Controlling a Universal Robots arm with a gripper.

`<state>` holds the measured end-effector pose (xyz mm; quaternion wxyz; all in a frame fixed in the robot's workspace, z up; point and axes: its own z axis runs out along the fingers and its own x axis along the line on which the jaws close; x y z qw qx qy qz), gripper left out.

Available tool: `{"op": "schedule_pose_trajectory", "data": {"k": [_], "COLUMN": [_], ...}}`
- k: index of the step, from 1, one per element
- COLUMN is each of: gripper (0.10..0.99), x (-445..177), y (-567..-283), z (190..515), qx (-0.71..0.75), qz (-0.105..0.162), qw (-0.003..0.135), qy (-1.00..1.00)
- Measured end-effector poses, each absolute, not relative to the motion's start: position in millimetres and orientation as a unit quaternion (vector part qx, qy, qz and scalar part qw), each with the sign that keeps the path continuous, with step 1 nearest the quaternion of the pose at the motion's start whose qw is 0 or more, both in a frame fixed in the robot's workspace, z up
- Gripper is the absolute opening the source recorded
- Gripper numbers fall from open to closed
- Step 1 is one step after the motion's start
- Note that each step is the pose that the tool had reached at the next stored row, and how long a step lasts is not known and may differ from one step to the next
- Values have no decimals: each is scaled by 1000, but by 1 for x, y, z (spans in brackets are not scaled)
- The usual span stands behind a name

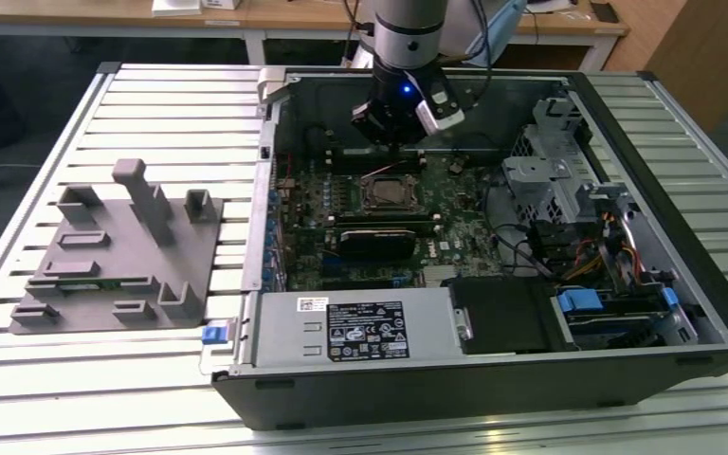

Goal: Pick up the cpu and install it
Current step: 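Install the first cpu locking lever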

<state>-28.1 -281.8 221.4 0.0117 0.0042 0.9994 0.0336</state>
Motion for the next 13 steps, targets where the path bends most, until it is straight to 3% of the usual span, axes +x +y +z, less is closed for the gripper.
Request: {"op": "schedule_pose_trajectory", "data": {"k": [13], "gripper": [122], "x": [-21], "y": [-282], "z": [211], "qx": [4], "qz": [34], "qw": [12], "qy": [999]}}
